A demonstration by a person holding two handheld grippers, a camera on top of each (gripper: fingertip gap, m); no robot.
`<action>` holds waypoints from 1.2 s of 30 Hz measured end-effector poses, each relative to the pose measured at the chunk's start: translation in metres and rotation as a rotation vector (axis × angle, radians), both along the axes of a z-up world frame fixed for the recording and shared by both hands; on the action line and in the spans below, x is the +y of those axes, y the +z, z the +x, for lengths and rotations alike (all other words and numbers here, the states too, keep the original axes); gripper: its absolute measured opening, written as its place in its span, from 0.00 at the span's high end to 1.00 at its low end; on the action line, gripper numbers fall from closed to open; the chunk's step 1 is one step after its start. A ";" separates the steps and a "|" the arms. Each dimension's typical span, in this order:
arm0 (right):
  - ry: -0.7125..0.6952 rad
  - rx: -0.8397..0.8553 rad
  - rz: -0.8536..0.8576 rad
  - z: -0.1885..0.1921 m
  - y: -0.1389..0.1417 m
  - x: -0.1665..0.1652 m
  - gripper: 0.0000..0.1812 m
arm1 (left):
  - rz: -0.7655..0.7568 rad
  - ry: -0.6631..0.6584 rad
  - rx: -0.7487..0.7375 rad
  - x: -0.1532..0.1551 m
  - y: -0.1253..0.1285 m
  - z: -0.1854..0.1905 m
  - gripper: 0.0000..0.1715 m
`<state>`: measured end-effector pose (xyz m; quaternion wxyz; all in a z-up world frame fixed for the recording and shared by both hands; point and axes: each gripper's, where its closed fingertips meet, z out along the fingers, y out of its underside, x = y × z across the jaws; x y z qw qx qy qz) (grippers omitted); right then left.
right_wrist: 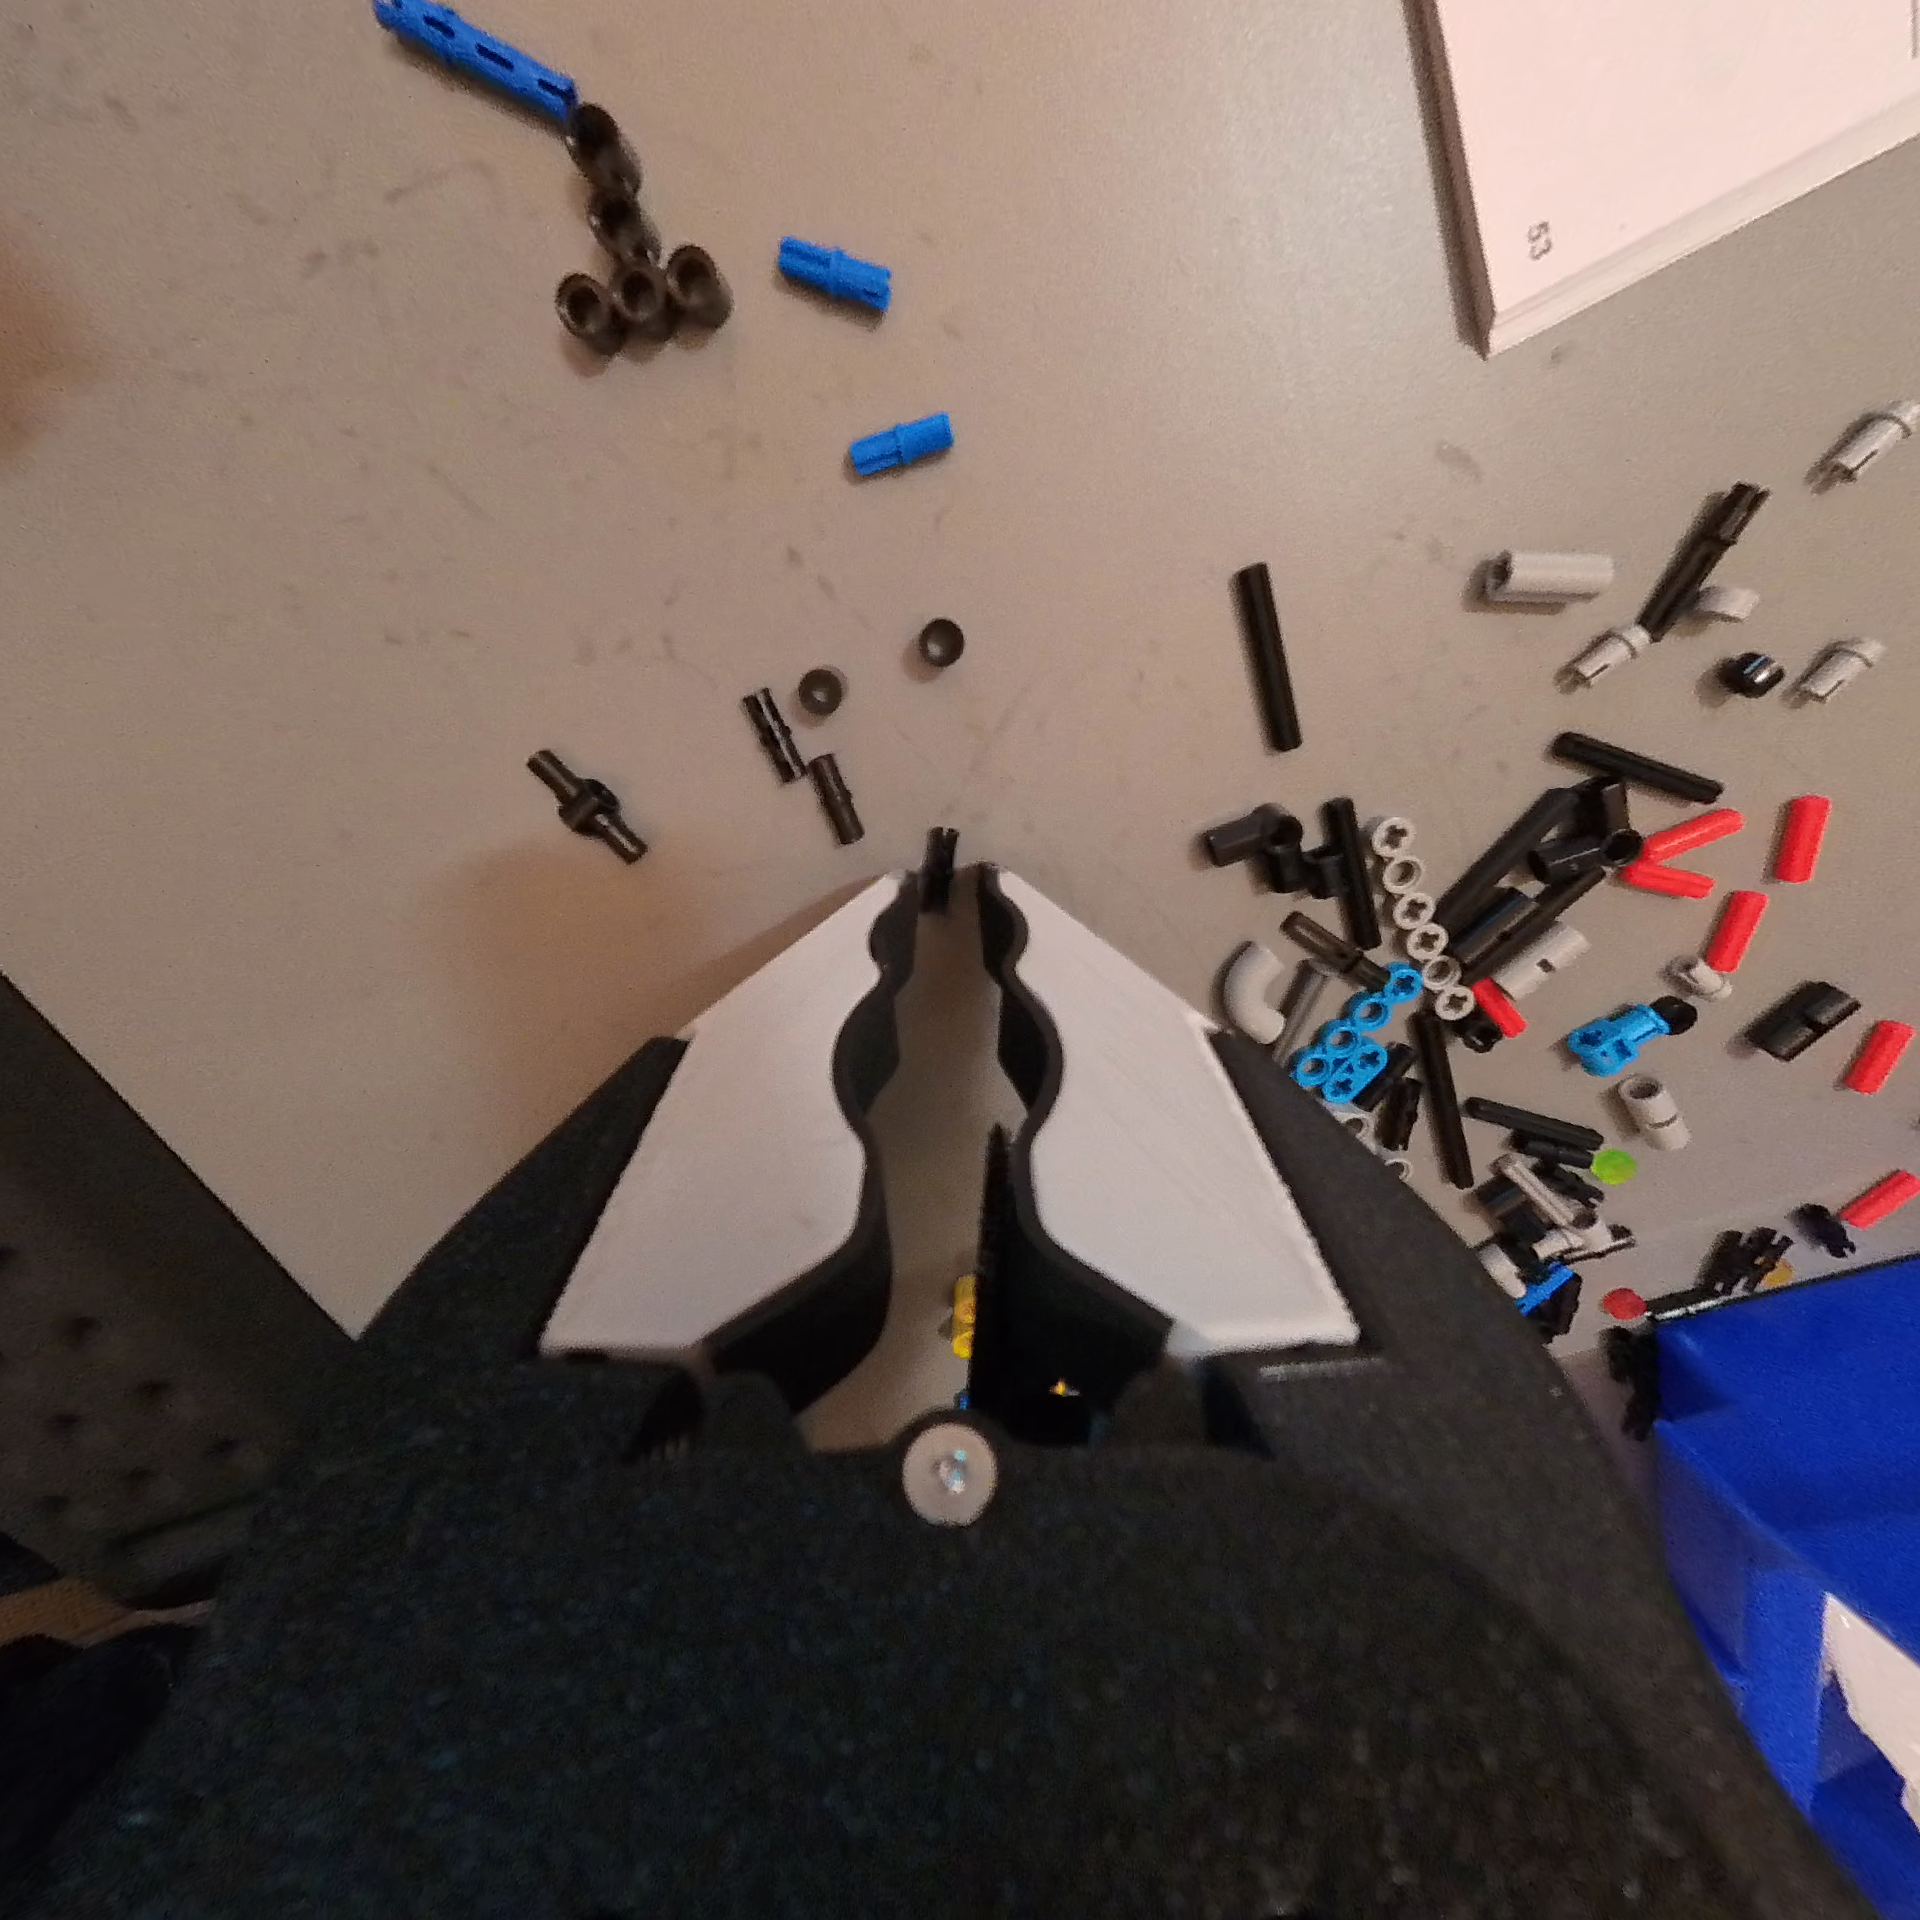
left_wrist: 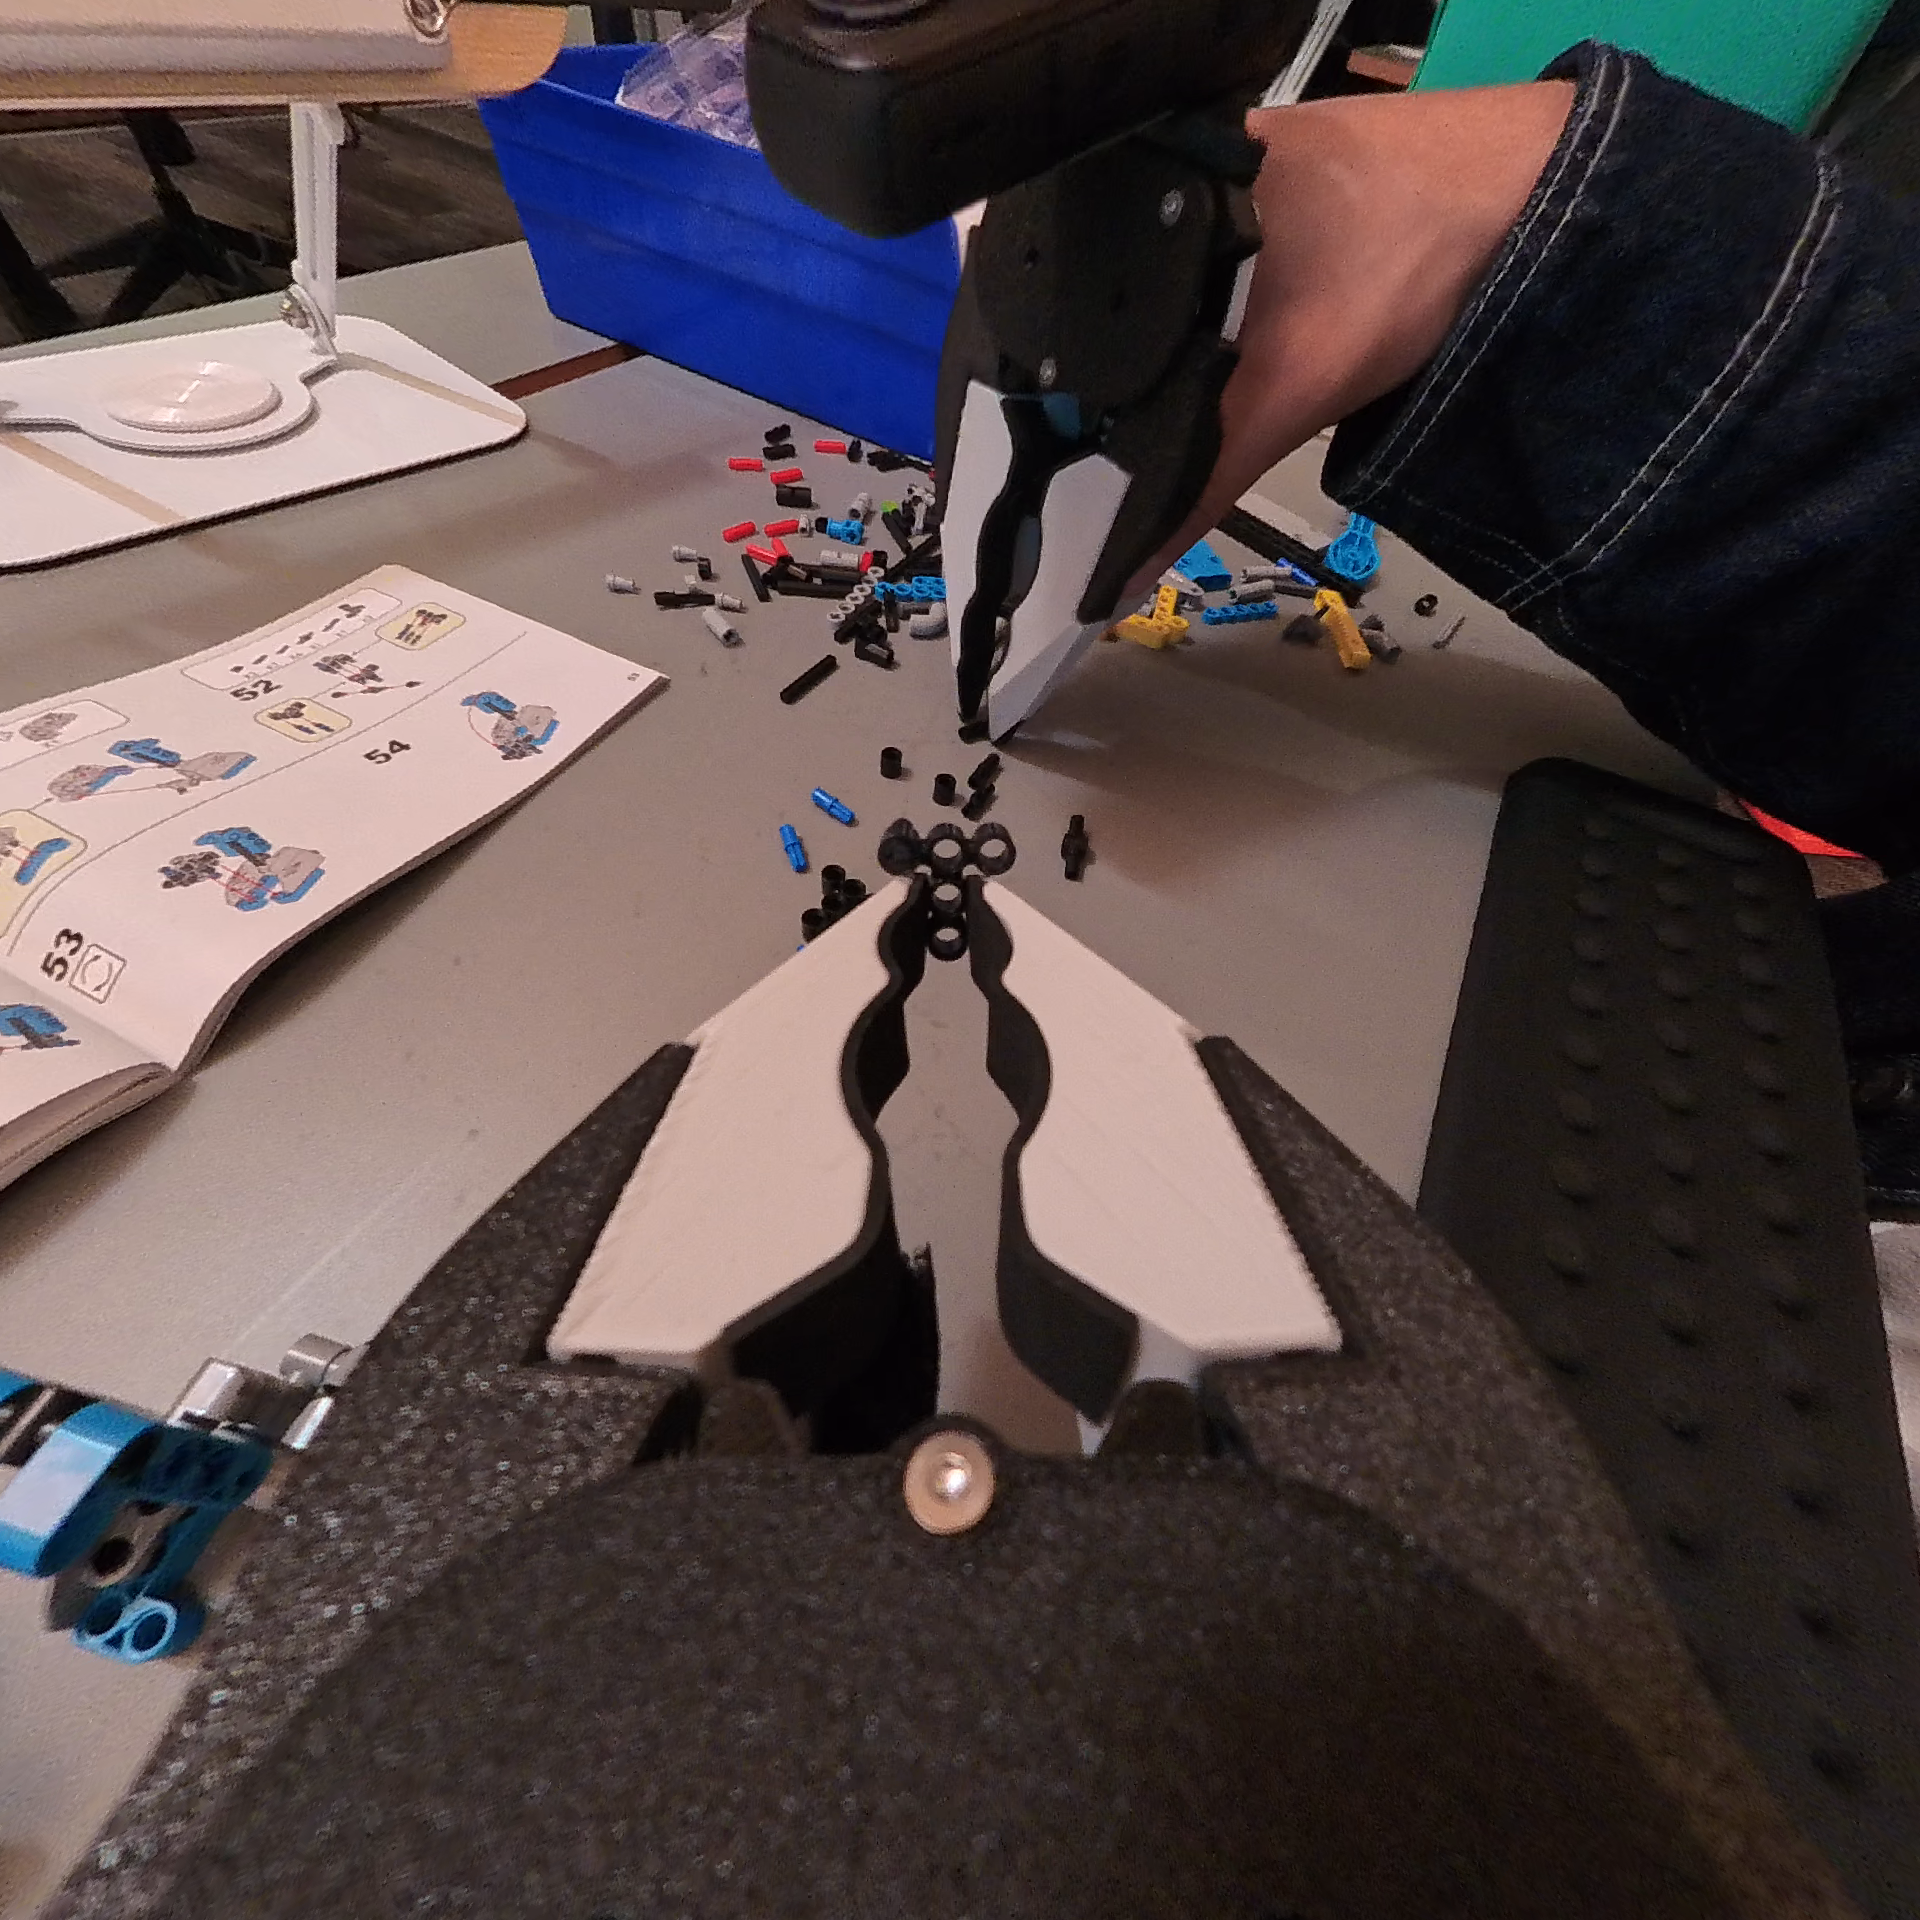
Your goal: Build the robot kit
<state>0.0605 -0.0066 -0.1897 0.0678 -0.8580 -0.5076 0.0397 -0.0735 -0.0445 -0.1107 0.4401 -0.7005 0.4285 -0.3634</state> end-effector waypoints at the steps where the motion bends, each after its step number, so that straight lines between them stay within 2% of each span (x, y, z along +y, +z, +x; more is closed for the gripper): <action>1: 0.000 0.002 -0.005 -0.001 0.000 0.000 0.94 | 0.000 0.000 0.000 0.000 0.000 0.000 0.96; 4: -0.023 0.003 -0.020 0.000 -0.001 0.002 0.97 | -0.003 -0.001 0.002 0.000 -0.001 0.000 0.96; 6: 0.030 -0.003 0.005 -0.002 0.000 0.003 0.98 | -0.003 0.001 -0.003 0.000 0.000 0.000 0.96; 7: 0.048 0.045 0.045 -0.010 0.004 0.007 0.98 | -0.006 0.002 -0.009 0.000 0.001 0.000 0.96; 9: 0.066 0.288 0.097 -0.044 0.029 0.004 0.98 | -0.012 0.018 -0.029 0.003 0.004 -0.002 0.96; 12: 0.109 0.732 0.174 -0.104 0.084 -0.017 0.98 | -0.015 0.059 -0.088 0.011 0.013 -0.008 0.96; 14: 0.090 0.911 0.208 -0.128 0.101 -0.027 0.98 | -0.025 0.070 -0.120 0.013 0.018 -0.011 0.96; 18: -0.016 1.126 0.199 -0.147 0.110 -0.032 0.98 | -0.005 0.078 -0.135 0.013 0.022 -0.012 0.96; 19: -0.022 1.145 0.175 -0.149 0.109 -0.035 0.98 | -0.001 0.073 -0.135 0.012 0.023 -0.011 0.96; 22: 0.002 1.063 0.209 -0.153 0.098 -0.036 0.98 | 0.009 0.077 -0.124 0.012 0.022 -0.010 0.96; 32: -0.045 1.031 0.225 -0.154 0.089 -0.030 0.98 | 0.018 0.103 -0.073 0.017 0.013 -0.011 0.96; 36: -0.057 0.986 0.230 -0.154 0.081 -0.028 0.98 | 0.115 0.131 0.029 0.020 0.006 -0.012 0.96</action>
